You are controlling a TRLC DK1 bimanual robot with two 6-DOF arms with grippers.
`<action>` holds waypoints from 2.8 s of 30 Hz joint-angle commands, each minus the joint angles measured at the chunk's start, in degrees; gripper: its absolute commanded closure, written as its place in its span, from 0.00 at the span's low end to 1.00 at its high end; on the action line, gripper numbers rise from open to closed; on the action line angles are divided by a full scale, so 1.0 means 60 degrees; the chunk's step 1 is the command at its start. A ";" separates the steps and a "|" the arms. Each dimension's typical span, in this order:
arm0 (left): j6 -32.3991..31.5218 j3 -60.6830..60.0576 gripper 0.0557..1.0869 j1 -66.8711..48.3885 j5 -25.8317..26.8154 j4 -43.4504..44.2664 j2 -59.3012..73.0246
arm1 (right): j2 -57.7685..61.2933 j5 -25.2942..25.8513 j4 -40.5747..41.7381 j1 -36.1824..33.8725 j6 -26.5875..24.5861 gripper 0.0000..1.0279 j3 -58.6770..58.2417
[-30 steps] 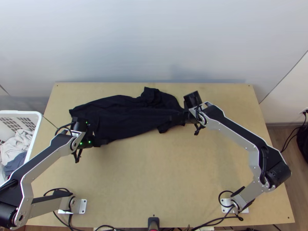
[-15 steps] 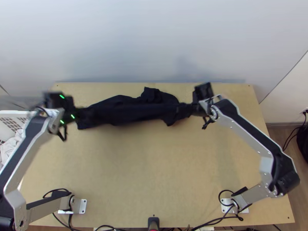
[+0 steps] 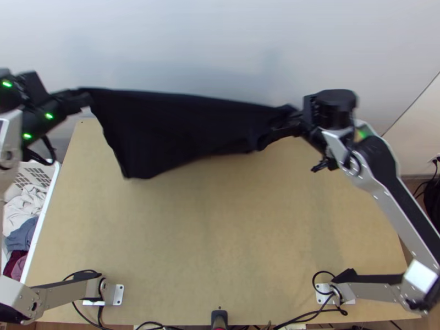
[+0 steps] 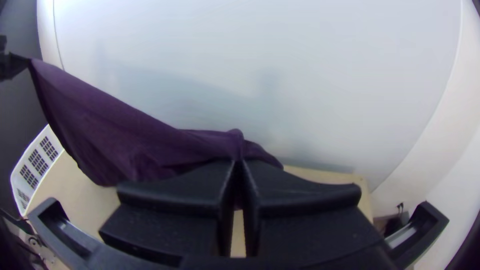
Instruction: Fold the t-shirt
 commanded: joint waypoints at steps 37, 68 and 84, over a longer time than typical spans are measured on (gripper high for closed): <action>0.0625 0.2349 0.97 -0.0085 0.0073 -0.1076 -0.3098 | -0.5859 0.4267 0.5487 0.2807 -0.7417 0.97 -0.2244; 0.0054 -0.6484 0.96 -0.0041 -0.0660 0.5970 0.0594 | 0.0572 0.1572 0.9295 -0.1602 -0.1982 0.97 -0.5847; 0.0142 -0.4331 0.96 0.0061 -0.1846 0.7493 0.4314 | 0.4512 0.1616 0.9075 -0.2012 -0.1308 0.97 -0.2742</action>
